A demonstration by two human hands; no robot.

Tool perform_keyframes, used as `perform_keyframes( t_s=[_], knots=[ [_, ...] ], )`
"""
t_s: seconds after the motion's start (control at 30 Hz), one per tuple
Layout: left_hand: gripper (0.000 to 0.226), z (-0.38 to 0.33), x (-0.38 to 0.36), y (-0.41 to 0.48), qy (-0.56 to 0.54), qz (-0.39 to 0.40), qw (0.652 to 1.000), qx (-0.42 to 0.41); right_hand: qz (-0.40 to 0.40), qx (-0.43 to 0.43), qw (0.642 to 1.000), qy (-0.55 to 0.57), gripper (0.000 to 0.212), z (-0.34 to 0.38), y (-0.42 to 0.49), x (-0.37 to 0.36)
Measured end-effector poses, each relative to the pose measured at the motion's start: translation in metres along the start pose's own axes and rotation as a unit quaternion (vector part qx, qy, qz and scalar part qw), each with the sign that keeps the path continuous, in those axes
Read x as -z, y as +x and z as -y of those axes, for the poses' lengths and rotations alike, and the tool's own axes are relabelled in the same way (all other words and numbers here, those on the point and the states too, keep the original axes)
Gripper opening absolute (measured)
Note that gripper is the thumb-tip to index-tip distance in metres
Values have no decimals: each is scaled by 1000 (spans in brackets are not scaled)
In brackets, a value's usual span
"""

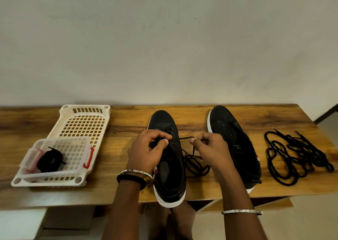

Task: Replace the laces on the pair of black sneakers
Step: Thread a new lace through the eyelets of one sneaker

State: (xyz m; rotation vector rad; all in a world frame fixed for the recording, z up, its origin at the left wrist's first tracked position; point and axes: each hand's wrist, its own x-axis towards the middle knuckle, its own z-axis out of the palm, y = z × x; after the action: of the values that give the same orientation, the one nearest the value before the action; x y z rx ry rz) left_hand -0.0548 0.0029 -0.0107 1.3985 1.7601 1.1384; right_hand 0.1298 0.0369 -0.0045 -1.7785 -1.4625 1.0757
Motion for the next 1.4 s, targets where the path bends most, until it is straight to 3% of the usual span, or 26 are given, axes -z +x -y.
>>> perform_keyframes(
  t_s=[0.1,0.17,0.37,0.5,0.57,0.7,0.8,0.87,0.97,1.1,1.23,1.4],
  knots=[
    [16,0,-3,1,13,-30,999,-38,-16,22,993,118,16,8,-2,3],
    [15,-3,-6,2,4,-47,997,-63,17,44,982,183,15,15,-5,4],
    [38,-9,-22,1,58,-18,991,-120,122,107,942,293,28,26,-12,6],
    [18,-10,-21,3,29,-68,992,-102,120,76,909,392,28,27,-11,12],
    [9,-11,-18,2,-10,-105,993,-62,96,49,877,468,24,24,-9,18],
    [12,-6,-15,2,-78,-180,977,82,75,37,795,601,25,17,-6,32],
    [12,-5,-17,3,-173,-174,948,204,80,59,734,671,26,14,-4,37],
    [10,-5,-16,4,-241,-147,927,246,83,67,712,694,28,13,-3,37],
    [3,-5,-10,7,-268,-130,923,242,84,64,720,686,30,16,-3,34],
    [19,-8,-4,7,-270,-136,932,199,98,45,740,663,35,23,-6,26],
    [17,-9,0,6,-233,-139,954,124,100,20,753,650,19,31,-10,17],
    [8,-21,-4,-2,-187,-10,982,-16,138,29,792,594,12,40,-14,-3]
  ],
)
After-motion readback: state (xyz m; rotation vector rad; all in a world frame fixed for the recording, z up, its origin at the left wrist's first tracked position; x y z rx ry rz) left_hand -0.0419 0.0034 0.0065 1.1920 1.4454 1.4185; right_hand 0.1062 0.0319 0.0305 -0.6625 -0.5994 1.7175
